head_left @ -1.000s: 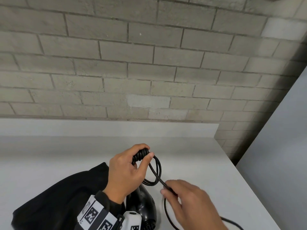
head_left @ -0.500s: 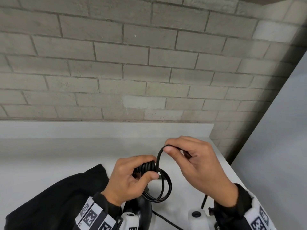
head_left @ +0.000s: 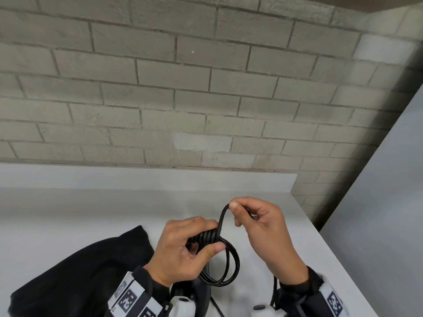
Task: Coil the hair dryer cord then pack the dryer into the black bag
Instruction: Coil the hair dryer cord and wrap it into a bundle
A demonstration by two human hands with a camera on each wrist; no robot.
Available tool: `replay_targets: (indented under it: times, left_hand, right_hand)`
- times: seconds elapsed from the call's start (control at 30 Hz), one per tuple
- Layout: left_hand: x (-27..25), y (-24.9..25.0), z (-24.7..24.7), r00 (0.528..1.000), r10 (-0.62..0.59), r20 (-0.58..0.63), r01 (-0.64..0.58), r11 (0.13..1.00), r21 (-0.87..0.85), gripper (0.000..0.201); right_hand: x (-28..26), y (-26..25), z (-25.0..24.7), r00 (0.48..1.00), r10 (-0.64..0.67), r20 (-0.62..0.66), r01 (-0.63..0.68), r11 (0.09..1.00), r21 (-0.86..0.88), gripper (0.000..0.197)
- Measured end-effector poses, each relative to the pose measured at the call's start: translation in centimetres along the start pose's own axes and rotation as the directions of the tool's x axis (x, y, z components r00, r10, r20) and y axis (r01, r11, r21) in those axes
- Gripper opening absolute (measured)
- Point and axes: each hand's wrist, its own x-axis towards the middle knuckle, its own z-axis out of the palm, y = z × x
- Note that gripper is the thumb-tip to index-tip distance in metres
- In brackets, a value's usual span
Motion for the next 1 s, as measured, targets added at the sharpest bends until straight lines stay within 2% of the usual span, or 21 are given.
replay_targets:
  times: [0.1,0.17,0.37,0.43,0.5,0.53,0.6,0.73,1.0]
  left_hand:
    - [-0.1,0.0,-0.1,1.000,0.010,-0.009,-0.010,1.000,0.017,0.028]
    - [0.0,0.2,0.0,1.000,0.016,-0.021,-0.015,1.000,0.021,0.027]
    - [0.0,0.5,0.5,0.994,0.031,-0.102,-0.029,0.999,0.022,0.024]
    - [-0.2,0.4,0.5,0.990,0.018,-0.138,-0.012,0.999,0.046,0.026]
    - [-0.2,0.4,0.6,0.989,-0.008,-0.144,0.014,0.999,0.035,0.031]
    - [-0.1,0.4,0.7,0.990,-0.020,-0.136,0.023,1.000,0.019,0.034]
    - [0.0,0.6,1.0,0.993,-0.030,-0.115,0.031,1.000,0.004,0.038]
    - [-0.1,0.8,1.1,0.986,-0.081,-0.146,0.082,0.997,0.000,0.035]
    - [-0.1,0.8,0.9,0.970,-0.148,-0.192,0.149,0.989,-0.010,0.036]
  right_hand:
    - [-1.0,1.3,0.6,0.980,0.199,0.032,-0.201,0.960,0.194,0.004]
    - [-1.8,2.0,1.1,0.966,0.252,0.063,-0.260,0.931,0.255,0.006]
    - [-3.6,2.6,1.8,0.975,0.201,0.097,-0.219,0.950,0.225,0.016]
    - [-4.1,2.6,1.4,0.966,0.218,0.141,-0.249,0.933,0.260,0.029]
    - [-4.6,2.3,1.1,0.959,0.155,0.237,-0.219,0.936,0.275,0.042]
    - [-4.8,2.3,1.1,0.954,0.094,0.285,-0.176,0.944,0.279,0.040]
    - [-5.0,2.1,1.1,0.934,0.020,0.357,-0.111,0.965,0.237,0.024]
    - [-4.6,2.4,1.3,0.954,0.081,0.290,-0.130,0.979,0.154,0.017]
    - [-4.9,2.8,2.2,0.973,0.144,0.181,-0.188,0.948,0.256,0.015]
